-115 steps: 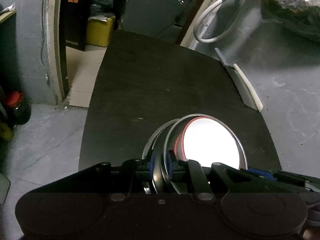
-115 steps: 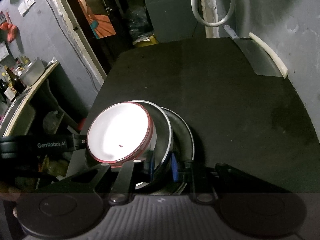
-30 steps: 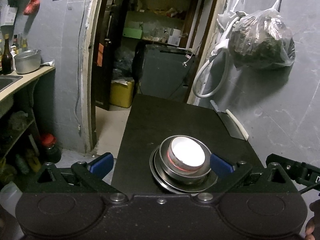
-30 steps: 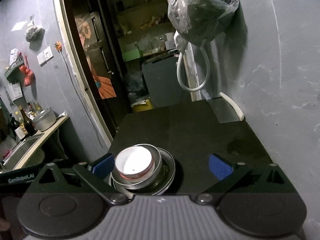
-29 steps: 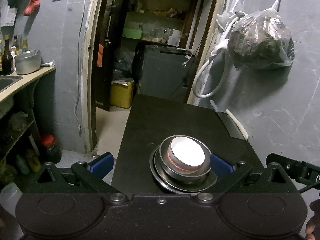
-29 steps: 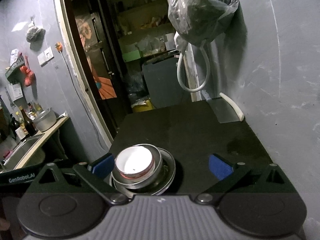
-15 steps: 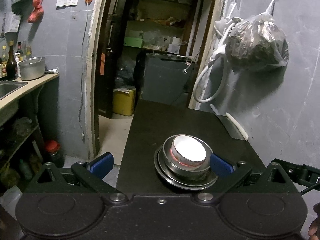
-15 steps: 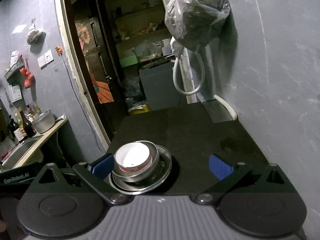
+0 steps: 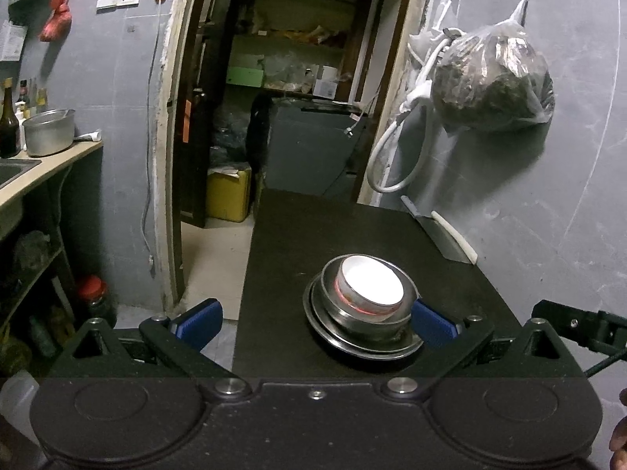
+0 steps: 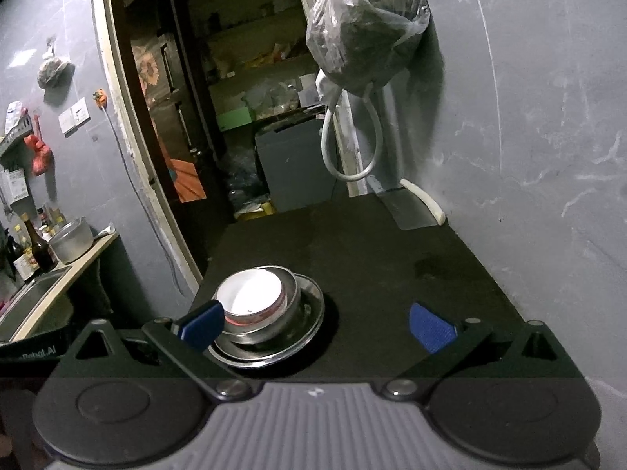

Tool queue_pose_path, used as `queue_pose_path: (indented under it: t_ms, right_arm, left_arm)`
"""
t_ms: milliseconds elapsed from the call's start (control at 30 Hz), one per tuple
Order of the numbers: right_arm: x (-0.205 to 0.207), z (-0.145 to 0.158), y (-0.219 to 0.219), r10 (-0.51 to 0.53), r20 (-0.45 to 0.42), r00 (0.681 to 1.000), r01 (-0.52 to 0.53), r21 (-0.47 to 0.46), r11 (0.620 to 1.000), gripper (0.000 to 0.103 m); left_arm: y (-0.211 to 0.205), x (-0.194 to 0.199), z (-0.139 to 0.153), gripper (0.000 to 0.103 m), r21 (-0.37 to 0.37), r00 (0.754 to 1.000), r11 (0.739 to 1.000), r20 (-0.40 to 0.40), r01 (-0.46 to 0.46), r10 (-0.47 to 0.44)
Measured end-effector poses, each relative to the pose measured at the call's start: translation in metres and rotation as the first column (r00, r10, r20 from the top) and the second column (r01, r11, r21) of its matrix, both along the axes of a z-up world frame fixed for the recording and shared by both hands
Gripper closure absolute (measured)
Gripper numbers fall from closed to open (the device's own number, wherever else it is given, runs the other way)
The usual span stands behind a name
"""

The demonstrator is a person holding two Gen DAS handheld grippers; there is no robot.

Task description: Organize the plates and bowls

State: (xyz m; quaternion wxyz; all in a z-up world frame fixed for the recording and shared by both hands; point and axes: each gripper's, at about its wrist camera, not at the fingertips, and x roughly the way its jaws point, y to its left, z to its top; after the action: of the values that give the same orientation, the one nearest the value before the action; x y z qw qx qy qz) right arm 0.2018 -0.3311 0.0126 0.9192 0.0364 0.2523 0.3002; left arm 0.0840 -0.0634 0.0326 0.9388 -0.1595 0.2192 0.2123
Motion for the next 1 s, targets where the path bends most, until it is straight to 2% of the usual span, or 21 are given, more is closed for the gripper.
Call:
queue_pose_path:
  t_ms: [267,500,700,833,1000]
  right_arm:
    - [-0.022,0.003,0.010,-0.015,0.012,1.000,0.016,-0.008,1.000,0.000]
    - [-0.046,0.005,0.014,-0.044,0.023,0.999,0.045,-0.022,0.999,0.000]
    - [-0.071,0.001,0.019,-0.068,0.013,0.998,0.069,-0.056,0.996,0.000]
    - [-0.089,0.000,0.021,-0.069,0.016,0.997,0.070,-0.071,0.995,0.000]
    - [-0.109,0.000,0.017,-0.078,0.032,0.996,0.081,-0.088,0.993,0.000]
  left_arm:
    - [0.016,-0.023,-0.004,0.001,-0.032,1.000,0.999,0.008,0.003,-0.002]
    - [0.025,-0.043,-0.004,0.001,-0.042,0.999,0.998,-0.003,0.045,-0.045]
    - [0.031,-0.064,-0.010,0.001,-0.065,1.000,0.997,-0.002,0.029,-0.029]
    - [0.028,-0.076,-0.011,0.001,-0.048,1.000,0.999,-0.004,0.024,-0.024]
    - [0.018,-0.087,-0.013,0.001,-0.027,0.998,0.997,-0.008,0.067,-0.067]
